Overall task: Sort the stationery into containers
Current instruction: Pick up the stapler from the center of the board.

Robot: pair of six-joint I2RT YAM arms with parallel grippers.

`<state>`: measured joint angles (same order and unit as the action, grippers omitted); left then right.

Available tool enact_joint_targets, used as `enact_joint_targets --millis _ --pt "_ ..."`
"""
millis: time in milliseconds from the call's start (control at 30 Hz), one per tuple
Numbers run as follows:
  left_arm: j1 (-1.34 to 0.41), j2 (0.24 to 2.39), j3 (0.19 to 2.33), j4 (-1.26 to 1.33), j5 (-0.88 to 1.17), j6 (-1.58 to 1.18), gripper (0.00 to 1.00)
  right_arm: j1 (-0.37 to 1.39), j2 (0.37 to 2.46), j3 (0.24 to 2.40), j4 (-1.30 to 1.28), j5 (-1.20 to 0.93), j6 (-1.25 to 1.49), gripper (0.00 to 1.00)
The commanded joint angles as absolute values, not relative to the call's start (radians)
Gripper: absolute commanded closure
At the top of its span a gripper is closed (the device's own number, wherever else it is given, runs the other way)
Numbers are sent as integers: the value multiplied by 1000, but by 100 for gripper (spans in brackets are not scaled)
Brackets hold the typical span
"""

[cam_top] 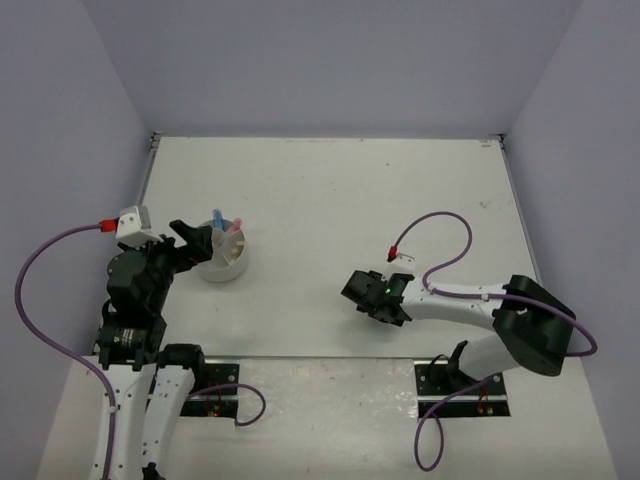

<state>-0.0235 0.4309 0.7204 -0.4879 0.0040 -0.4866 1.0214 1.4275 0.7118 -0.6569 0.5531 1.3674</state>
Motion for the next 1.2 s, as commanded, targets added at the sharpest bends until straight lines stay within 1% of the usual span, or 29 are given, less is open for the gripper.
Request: enact_joint_targets --millis 0,67,233,267,333,367,400,433,533,567,633,667,700,767,800,900,967,1067,1167 --pt "-31 442 706 -481 8 -472 0 1020 1461 698 -623 574 1452 38" --pt "-31 449 706 -479 13 -471 0 1019 1474 694 -605 574 1455 44" --pt "-31 456 706 -476 25 -468 0 1026 1491 708 -588 576 1434 64" --pt "-31 456 706 -477 25 -468 0 1032 1491 714 -591 582 1427 69" --pt "-31 458 709 -475 32 -465 0 1057 1486 732 -605 616 1416 74" --pt "-31 459 712 -476 34 -464 0 1076 1480 740 -599 638 1390 81" --pt "-31 460 716 -480 35 -463 0 1101 1468 747 -576 665 1341 91" --pt "-31 461 725 -485 38 -462 0 1127 1456 753 -555 693 1288 100" --pt "-31 472 801 -527 89 -465 0 1207 1415 770 -492 781 1086 100" --pt "-31 475 802 -538 90 -465 0 1224 1403 773 -467 782 1083 100" --pt "-31 472 862 -552 194 -480 0 1262 1361 775 -345 778 871 100" --pt "-31 474 863 -552 209 -483 0 1269 1352 771 -315 760 784 100" --pt "-31 478 867 -552 269 -493 0 1295 1315 756 -196 718 658 100" --pt "-31 490 861 -548 370 -521 0 1340 1249 741 -82 615 521 100" --pt "-31 508 847 -534 434 -547 0 1365 1212 730 11 559 396 100" --pt "-31 497 749 -410 582 -666 0 1395 1151 752 74 514 327 100" --pt "-32 472 723 -370 614 -720 0 1398 1131 765 85 511 310 100" --pt "-33 430 742 -338 622 -738 0 1398 1101 757 139 480 286 100" --pt "-32 430 746 -298 697 -760 0 1399 1081 744 209 417 268 100"
